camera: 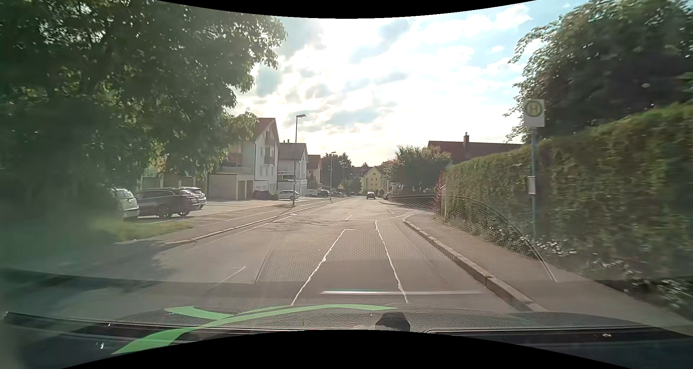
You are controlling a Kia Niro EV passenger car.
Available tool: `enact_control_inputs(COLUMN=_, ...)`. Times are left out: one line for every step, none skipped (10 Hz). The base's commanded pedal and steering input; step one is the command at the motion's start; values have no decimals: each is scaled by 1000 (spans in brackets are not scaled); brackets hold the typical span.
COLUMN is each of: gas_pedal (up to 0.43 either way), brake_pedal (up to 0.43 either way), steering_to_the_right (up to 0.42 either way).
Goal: Follow the waypoints while adhering to traffic rules and regulations
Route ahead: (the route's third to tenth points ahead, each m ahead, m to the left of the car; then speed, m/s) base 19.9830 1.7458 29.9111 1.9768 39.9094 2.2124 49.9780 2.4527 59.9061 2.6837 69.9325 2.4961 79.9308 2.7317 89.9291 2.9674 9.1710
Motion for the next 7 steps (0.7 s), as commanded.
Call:
enact_control_inputs(gas_pedal=98, brake_pedal=0, steering_to_the_right=0)
enact_control_inputs(gas_pedal=98, brake_pedal=0, steering_to_the_right=0)
enact_control_inputs(gas_pedal=98, brake_pedal=0, steering_to_the_right=0)
enact_control_inputs(gas_pedal=98, brake_pedal=0, steering_to_the_right=0)
enact_control_inputs(gas_pedal=98, brake_pedal=0, steering_to_the_right=0)
enact_control_inputs(gas_pedal=98, brake_pedal=0, steering_to_the_right=0)
enact_control_inputs(gas_pedal=98, brake_pedal=0, steering_to_the_right=1)
